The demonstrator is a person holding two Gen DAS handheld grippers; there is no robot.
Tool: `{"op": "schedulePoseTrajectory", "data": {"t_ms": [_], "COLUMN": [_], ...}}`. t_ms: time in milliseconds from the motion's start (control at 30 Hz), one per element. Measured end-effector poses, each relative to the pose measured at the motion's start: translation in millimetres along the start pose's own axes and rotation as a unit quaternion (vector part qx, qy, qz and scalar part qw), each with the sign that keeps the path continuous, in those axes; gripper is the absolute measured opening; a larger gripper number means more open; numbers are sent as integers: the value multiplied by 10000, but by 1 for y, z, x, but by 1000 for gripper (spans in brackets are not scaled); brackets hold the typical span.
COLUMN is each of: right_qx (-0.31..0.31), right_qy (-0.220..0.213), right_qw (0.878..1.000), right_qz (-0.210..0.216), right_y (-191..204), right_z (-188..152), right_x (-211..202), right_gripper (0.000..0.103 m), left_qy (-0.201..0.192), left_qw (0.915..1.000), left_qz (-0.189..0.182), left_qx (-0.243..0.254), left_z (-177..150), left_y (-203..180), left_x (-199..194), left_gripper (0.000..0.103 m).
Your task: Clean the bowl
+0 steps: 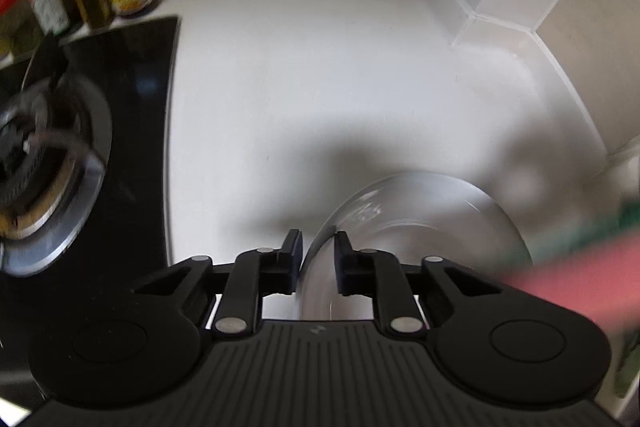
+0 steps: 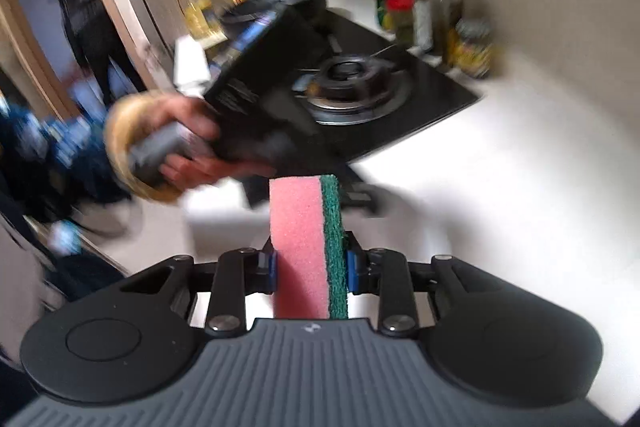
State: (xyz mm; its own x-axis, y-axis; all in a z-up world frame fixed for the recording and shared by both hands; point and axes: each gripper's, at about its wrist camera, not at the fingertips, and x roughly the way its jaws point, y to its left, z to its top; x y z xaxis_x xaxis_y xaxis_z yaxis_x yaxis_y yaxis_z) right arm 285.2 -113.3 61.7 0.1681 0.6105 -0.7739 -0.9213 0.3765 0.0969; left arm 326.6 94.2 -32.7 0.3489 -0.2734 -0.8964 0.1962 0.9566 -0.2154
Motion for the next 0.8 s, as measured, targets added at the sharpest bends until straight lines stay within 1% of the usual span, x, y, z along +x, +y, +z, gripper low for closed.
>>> {"op": "schedulePoseTrajectory", "data": {"t_ms": [33, 133, 167, 200, 267, 300, 333, 400, 433, 467, 533, 600, 633, 667, 700, 733, 800], "right_qx": [-103, -984, -1536, -1859, -2658, -3042, -3235, -3866, -4058, -4079, -3827, -3350, -3227, -2807, -2511, -2309, -1396], "right_qy": [18, 314, 517, 635, 891, 999, 1061, 1288, 1443, 1538, 1770, 1981, 2020, 2096, 2124, 2128, 2034], "right_qw": [9999, 9946, 9867, 9805, 9599, 9473, 9401, 9128, 9017, 8990, 9053, 9197, 9233, 9354, 9432, 9481, 9678], "right_qz": [-6, -79, -89, -63, 14, 102, 154, 289, 374, 410, 510, 517, 513, 476, 475, 496, 505], "right_y": [-1, 6, 14, 18, 32, 38, 39, 50, 53, 53, 51, 46, 45, 41, 39, 36, 29], "right_z": [4, 18, 24, 26, 25, 25, 26, 21, 17, 15, 14, 14, 15, 15, 16, 16, 12], "right_x": [3, 22, 37, 45, 60, 65, 72, 79, 82, 82, 82, 80, 79, 76, 73, 71, 61], "right_gripper": [26, 26, 26, 26, 26, 26, 26, 25, 25, 25, 25, 26, 26, 26, 26, 26, 26], "left_qy": [47, 167, 208, 274, 445, 547, 560, 527, 490, 447, 324, 162, 69, -28, -137, -166, -226], "left_qw": [9999, 9975, 9963, 9952, 9929, 9914, 9905, 9912, 9924, 9932, 9940, 9947, 9957, 9967, 9975, 9979, 9987], "left_qz": [-51, -213, -250, -273, -307, -342, -380, -400, -378, -366, -382, -315, -236, -132, -11, 6, 42], "left_qx": [-147, -650, -790, -901, -1062, -1142, -1197, -1143, -1060, -1008, -971, -965, -893, -803, -698, -619, -461], "left_z": [-5, -20, -25, -29, -39, -45, -50, -58, -60, -60, -60, -55, -52, -49, -44, -40, -31], "left_y": [5, 17, 20, 21, 22, 22, 22, 18, 16, 15, 15, 17, 16, 14, 12, 9, 5], "left_x": [-3, -12, -14, -16, -17, -17, -18, -20, -21, -22, -21, -21, -21, -20, -19, -17, -13], "left_gripper": [13, 12, 12, 11, 9, 10, 10, 13, 13, 13, 13, 12, 12, 10, 9, 10, 14]}}
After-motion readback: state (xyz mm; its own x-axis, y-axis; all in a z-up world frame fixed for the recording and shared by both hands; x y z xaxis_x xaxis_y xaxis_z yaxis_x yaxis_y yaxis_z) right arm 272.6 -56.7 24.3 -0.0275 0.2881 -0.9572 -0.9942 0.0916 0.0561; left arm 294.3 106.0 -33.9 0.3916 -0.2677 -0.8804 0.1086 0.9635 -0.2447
